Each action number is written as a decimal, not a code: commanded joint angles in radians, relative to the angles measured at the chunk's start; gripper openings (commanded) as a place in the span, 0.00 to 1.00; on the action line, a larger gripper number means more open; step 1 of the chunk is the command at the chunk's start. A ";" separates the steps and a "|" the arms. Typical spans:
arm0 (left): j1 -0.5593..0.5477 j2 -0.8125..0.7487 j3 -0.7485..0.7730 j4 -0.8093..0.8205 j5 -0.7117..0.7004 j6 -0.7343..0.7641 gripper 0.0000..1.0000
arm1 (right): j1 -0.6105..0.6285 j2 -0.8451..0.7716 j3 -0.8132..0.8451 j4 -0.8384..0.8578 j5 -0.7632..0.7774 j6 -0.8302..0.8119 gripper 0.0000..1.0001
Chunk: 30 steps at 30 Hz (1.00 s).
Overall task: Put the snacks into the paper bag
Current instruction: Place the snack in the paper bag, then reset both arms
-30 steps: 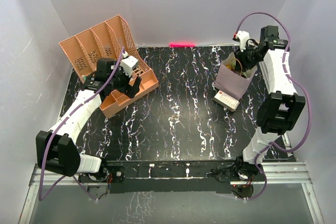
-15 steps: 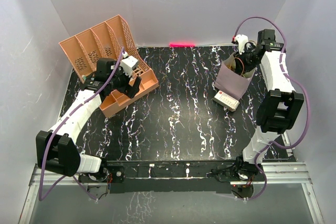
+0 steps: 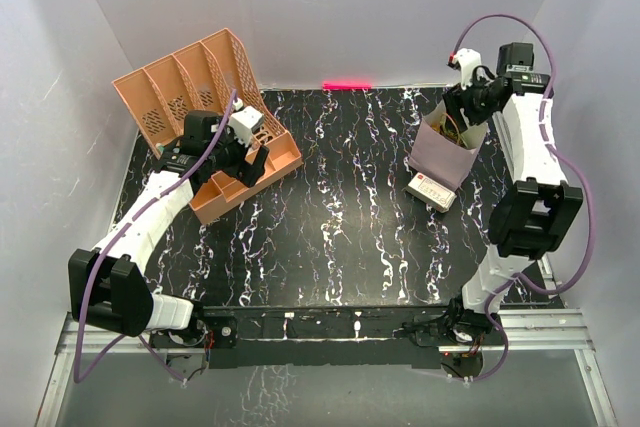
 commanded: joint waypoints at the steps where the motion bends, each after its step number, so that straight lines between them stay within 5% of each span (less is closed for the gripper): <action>1: 0.007 -0.028 0.013 0.016 -0.044 -0.012 0.98 | 0.009 -0.109 0.070 0.053 0.022 0.086 0.67; 16: 0.035 -0.099 0.008 0.107 -0.372 -0.113 0.99 | 0.263 -0.184 0.106 0.201 0.357 0.316 0.87; 30: 0.036 -0.195 0.140 0.091 -0.504 -0.060 0.98 | 0.309 -0.302 -0.009 0.324 0.275 0.432 0.97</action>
